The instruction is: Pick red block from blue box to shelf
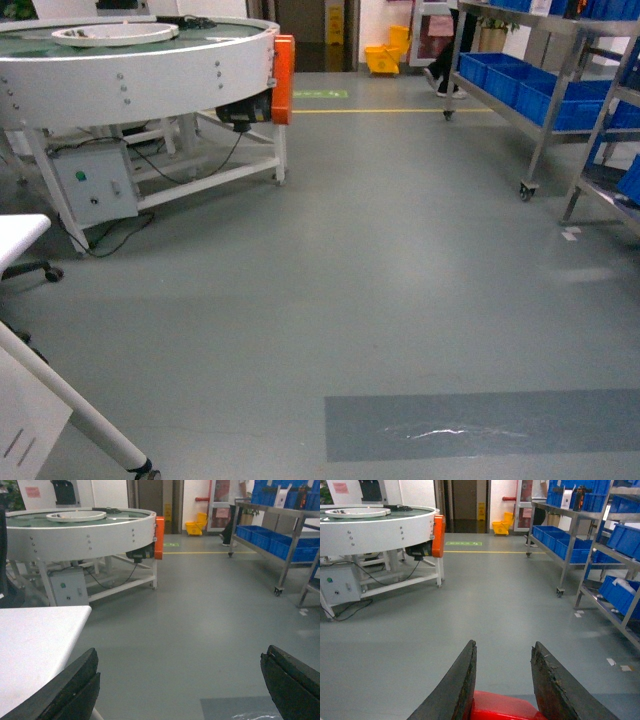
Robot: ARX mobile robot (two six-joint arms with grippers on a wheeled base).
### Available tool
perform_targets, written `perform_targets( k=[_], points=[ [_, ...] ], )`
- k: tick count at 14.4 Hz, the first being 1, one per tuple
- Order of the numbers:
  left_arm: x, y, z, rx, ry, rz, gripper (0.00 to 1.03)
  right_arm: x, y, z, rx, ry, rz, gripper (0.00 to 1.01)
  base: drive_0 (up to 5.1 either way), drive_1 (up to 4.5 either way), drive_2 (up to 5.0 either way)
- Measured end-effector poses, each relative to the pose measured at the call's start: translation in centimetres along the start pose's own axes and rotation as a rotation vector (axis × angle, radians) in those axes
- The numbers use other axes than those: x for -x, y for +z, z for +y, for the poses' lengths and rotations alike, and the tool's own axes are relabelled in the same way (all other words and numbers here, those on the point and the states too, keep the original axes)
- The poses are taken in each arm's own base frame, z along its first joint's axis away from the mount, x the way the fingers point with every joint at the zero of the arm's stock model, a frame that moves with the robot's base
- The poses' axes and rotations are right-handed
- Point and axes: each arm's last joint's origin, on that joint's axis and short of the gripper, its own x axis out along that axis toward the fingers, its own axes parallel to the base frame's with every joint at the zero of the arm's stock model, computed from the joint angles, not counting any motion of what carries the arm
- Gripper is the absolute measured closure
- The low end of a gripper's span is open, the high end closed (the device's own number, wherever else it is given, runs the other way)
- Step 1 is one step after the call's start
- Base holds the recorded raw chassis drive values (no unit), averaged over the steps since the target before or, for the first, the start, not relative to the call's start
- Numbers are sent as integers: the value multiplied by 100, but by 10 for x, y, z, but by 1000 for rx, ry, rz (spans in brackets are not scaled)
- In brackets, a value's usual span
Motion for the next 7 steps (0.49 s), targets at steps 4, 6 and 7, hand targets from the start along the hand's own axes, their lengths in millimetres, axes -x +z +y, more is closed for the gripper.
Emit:
perform_targets(
  k=[4, 6, 7],
  points=[
    [0, 0, 0, 0, 0, 4, 5, 0, 0, 0, 0, 0, 2, 73, -160, -160, -160],
    [0, 0, 0, 0, 0, 5, 5, 0, 0, 0, 0, 0, 3, 73, -160, -160, -160],
    [0, 0, 0, 0, 0, 3, 5, 0, 0, 0, 0, 0, 5, 73, -160, -160, -160]
  ],
)
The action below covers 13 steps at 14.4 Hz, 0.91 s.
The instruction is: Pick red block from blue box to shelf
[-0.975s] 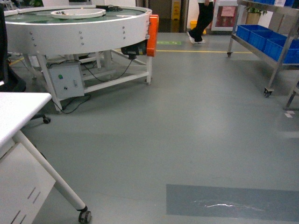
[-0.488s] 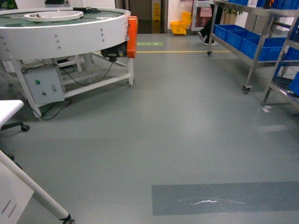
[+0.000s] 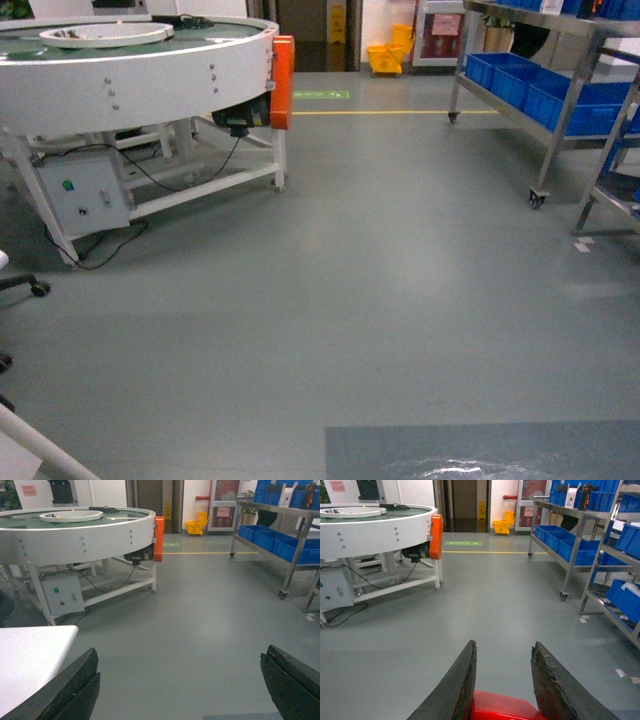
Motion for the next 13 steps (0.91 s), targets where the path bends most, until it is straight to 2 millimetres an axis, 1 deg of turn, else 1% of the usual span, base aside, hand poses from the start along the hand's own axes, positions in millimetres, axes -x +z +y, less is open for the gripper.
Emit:
perform_targets(
  k=[13],
  points=[
    [0, 0, 0, 0, 0, 0, 5, 0, 0, 0, 0, 0, -2, 73, -160, -160, -160]
  ],
)
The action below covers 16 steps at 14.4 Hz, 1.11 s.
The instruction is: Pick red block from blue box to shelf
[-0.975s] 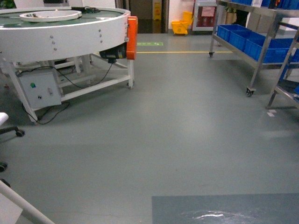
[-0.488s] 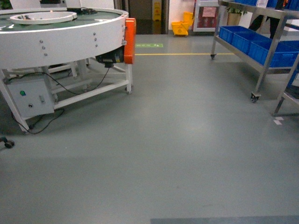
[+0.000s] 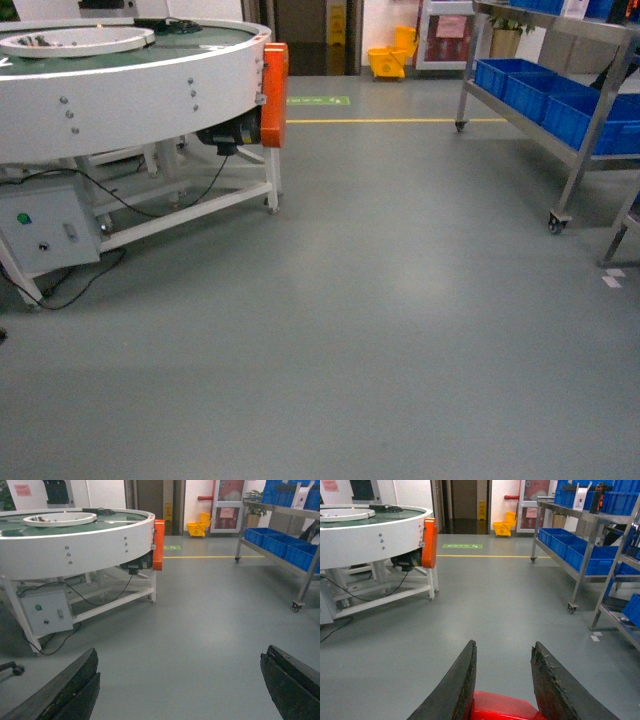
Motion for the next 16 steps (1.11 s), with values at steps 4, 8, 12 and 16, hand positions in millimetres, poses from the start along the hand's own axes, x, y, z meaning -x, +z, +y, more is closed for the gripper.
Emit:
perform_targets(
  k=[4, 8, 12, 16],
  points=[
    [0, 0, 0, 0, 0, 2, 5, 0, 0, 0, 0, 0, -1, 73, -160, -160, -160],
    [0, 0, 0, 0, 0, 0, 5, 0, 0, 0, 0, 0, 0, 73, -160, -160, -160],
    [0, 0, 0, 0, 0, 0, 5, 0, 0, 0, 0, 0, 0, 73, -160, -160, -160],
    [0, 0, 0, 0, 1, 2, 5, 0, 0, 0, 0, 0, -3, 73, -160, -160, -160]
  ],
)
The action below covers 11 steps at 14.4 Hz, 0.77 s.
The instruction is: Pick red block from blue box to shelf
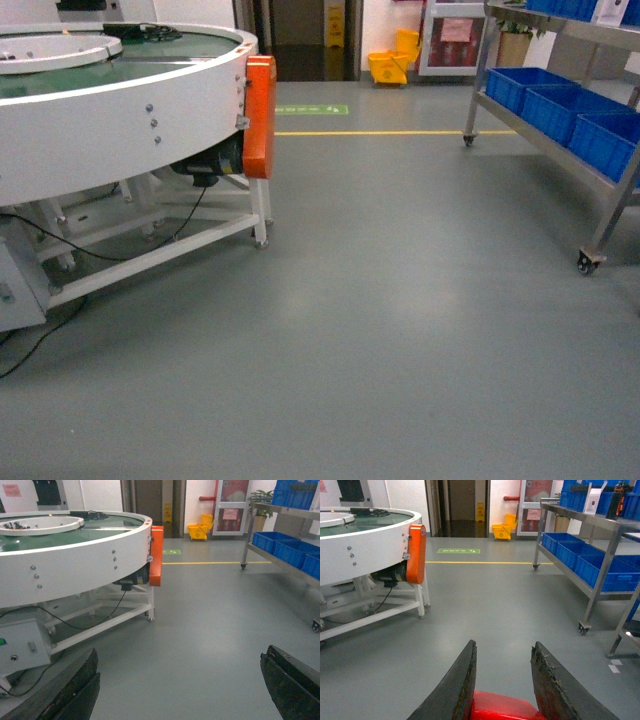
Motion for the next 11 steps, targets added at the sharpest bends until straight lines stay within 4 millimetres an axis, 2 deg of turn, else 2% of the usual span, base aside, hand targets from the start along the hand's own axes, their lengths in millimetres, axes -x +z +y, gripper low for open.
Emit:
perform_targets(
  k=[11],
  points=[
    [0, 0, 0, 0, 0, -1, 5, 0, 0, 0, 0, 0, 2, 73, -160, -160, -160]
  ],
)
